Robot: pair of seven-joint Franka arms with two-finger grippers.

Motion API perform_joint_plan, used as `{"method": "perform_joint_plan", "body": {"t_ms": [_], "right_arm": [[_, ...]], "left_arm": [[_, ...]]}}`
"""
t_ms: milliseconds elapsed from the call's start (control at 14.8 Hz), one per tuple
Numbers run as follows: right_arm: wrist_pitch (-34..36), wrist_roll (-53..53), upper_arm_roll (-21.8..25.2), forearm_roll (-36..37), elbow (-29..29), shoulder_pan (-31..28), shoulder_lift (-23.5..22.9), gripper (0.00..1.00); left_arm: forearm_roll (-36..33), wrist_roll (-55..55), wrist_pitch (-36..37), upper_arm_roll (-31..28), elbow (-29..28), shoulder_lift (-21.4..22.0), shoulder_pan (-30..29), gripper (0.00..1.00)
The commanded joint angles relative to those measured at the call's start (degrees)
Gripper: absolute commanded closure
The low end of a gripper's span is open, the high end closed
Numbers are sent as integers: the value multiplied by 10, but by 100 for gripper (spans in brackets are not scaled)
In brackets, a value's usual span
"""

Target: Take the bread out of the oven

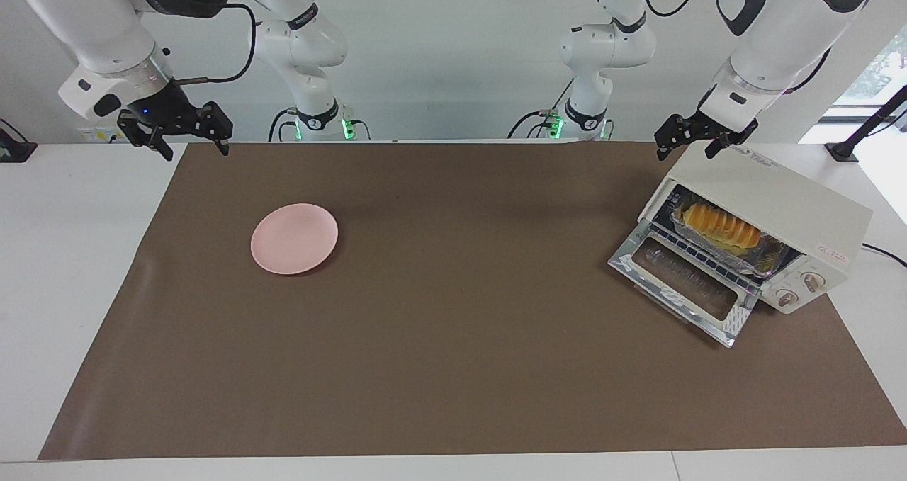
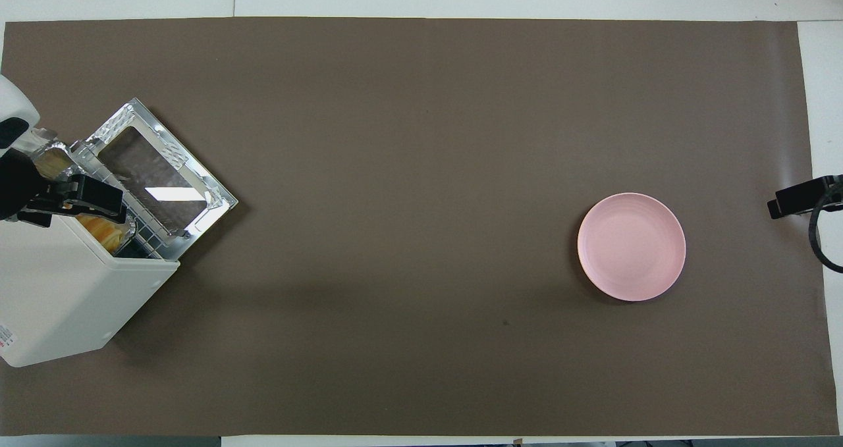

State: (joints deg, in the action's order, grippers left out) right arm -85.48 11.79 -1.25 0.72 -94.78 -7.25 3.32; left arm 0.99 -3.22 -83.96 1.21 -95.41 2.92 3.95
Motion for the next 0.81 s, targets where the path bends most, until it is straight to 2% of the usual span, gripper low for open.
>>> {"method": "perform_joint_plan", "body": {"t_ms": [0,473,541,608,743], "right_arm": [[8,-3,-7,-4,-2,-9,6,0],[8,-4,-7,-4,-2,-9,6,0],[8,-3,-7,-4,-2,-9,6,0],[8,-3,-7,-4,-2,-9,6,0],[8,-4,-7,-4,-2,-9,6,0]], "left_arm": [[11,11,-12,5,-14,12,-11,0],[5,28,-3,-1,-5,9,-6,0],[5,22,24,-4,-4,8,-6,0],[4,8,33,-3,0,5,-6,0],[-33,-64,6,1,26,-16,-4,0]]}}
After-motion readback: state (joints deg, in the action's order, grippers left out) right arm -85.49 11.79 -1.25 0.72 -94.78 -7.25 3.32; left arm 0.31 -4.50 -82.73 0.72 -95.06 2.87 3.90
